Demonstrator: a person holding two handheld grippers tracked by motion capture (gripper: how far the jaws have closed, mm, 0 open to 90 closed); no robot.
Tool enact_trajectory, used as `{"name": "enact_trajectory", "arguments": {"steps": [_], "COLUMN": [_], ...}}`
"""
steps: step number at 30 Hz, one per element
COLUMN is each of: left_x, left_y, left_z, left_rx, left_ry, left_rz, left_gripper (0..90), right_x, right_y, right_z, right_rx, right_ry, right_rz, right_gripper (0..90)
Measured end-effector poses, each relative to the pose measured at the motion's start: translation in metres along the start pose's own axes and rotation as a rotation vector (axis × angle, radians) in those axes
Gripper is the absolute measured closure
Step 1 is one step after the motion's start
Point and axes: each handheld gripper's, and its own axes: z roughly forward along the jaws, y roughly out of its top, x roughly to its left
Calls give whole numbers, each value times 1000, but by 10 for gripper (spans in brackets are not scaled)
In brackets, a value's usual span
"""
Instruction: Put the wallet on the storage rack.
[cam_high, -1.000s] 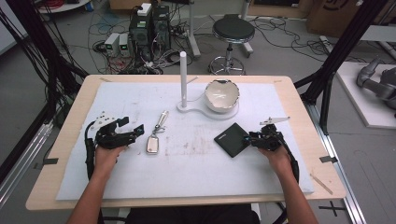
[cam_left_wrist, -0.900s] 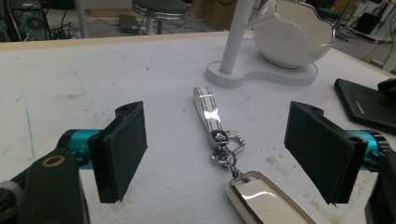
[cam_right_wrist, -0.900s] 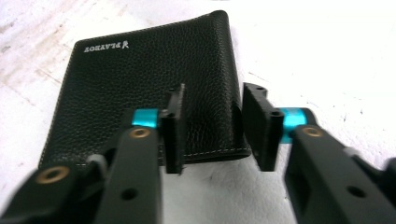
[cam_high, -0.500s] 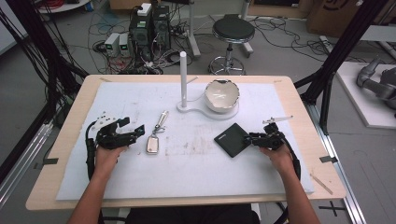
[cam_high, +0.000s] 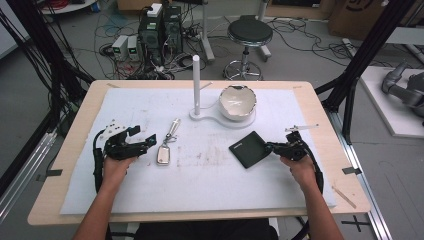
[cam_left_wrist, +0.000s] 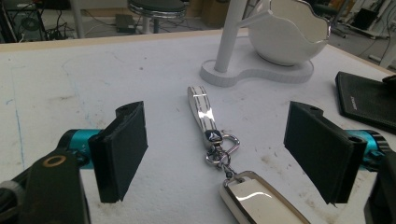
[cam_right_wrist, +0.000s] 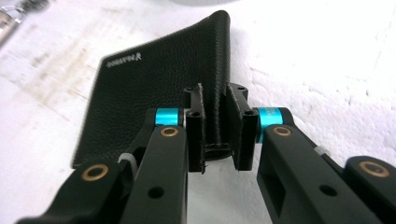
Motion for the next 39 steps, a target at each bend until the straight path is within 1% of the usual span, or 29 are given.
{"name": "enact_trajectory", "arguments": {"steps": [3,8,12,17,18,22,28,29,30,33,39], "left_x": [-1,-1,-2,-3,-3,-2,-2,-2,-2,-2,-2], "left_y": [0,0,0,0,0,0,0,0,0,0,0], "left_z": [1,1,1,2,2,2,3,3,2,3,3], "left_rx": [3,3,0,4,4,5,6,5,5,5,4], "left_ry": [-5,-7,-10,-13,-11,-12,-12,-13,-12,-14,-14], "left_rz": [1,4,1,6,5,6,5,5,5,3,3], "left_gripper": [217,219,220,222,222,222,223,223,223,223,225], "right_x": [2,4,6,5,5,7,10,11,13,15,16], "right_y": [1,1,1,1,1,1,2,3,3,4,4], "right_z": [-2,-6,-7,-10,-10,-11,-14,-15,-18,-20,-21], "right_rx": [-19,-46,-60,-82,-83,-87,-123,-133,-160,-176,-183], "right_ry": [5,16,7,34,32,26,13,4,-23,-35,-33], "right_rz": [-1,-25,-36,-10,-4,-22,-34,-43,-70,-84,-91], "right_gripper": [808,815,818,823,824,825,826,827,827,828,828]}}
